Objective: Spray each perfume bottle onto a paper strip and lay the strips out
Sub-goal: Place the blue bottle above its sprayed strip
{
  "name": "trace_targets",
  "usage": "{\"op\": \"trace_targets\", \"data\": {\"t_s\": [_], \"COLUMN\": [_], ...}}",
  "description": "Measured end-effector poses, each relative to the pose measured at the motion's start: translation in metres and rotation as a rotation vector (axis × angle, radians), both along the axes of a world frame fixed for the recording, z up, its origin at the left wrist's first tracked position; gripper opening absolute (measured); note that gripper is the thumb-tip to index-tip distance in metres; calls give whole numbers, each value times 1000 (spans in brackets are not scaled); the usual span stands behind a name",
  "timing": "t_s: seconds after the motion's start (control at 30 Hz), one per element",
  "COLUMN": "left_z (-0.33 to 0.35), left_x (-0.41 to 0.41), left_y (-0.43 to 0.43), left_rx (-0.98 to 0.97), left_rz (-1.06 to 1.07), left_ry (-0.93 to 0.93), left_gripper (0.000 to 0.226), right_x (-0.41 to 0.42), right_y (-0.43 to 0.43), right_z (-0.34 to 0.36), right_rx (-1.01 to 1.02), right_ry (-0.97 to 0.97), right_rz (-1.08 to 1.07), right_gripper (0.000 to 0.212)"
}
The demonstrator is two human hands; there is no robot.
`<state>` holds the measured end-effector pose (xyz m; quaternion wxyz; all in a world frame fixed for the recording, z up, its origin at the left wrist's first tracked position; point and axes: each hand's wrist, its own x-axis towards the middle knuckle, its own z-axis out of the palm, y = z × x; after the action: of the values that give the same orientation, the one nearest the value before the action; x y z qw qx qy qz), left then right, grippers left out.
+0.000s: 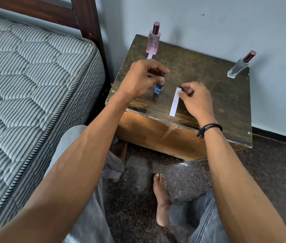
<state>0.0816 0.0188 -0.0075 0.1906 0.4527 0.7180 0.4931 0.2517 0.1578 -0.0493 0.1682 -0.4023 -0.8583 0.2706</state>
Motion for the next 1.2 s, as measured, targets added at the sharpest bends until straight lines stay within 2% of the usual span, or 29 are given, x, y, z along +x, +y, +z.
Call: {"op": "trace_targets", "data": {"t_s": [0.23, 0.3, 0.43, 0.5, 0.63, 0.73, 0.83, 0.9, 1.07, 1.2], "left_z": [2, 6, 20, 19, 2, -13, -22, -28, -42, -52], "left_x": [-2, -1, 20, 34, 61, 72, 77, 76, 75, 72], "left_y": [-4, -5, -7, -9, -17, -16, -12, -9, -4, 2], "left_rx": [5, 86, 386, 434, 310, -9, -285, -299, -171, -81], "left_rz": [-72, -53, 160, 173, -75, -294, -373, -317, -222, -170], "left_ry": [-5, 9, 12, 80, 391, 613, 656, 626, 595, 640], "left_gripper": [35, 33, 8, 6, 9, 18, 26, 25, 22, 22], "right_x": [-2, -2, -2, -3, -3, -2, 1, 4, 8, 9], "right_y": [-1, -2, -3, -3, -1, 1, 4, 5, 7, 11], "right_z": [-2, -1, 0, 1, 2, 4, 7, 9, 14, 15], "right_rx": [-2, -14, -51, -66, -80, -100, -129, -145, -165, -173], "right_ry": [0, 5, 29, 31, 22, 37, 64, 80, 135, 171], "right_rz": [-9, -12, -27, -37, -42, -31, -28, -37, -75, -93], "right_gripper": [14, 13, 11, 9, 7, 9, 7, 5, 3, 9]}}
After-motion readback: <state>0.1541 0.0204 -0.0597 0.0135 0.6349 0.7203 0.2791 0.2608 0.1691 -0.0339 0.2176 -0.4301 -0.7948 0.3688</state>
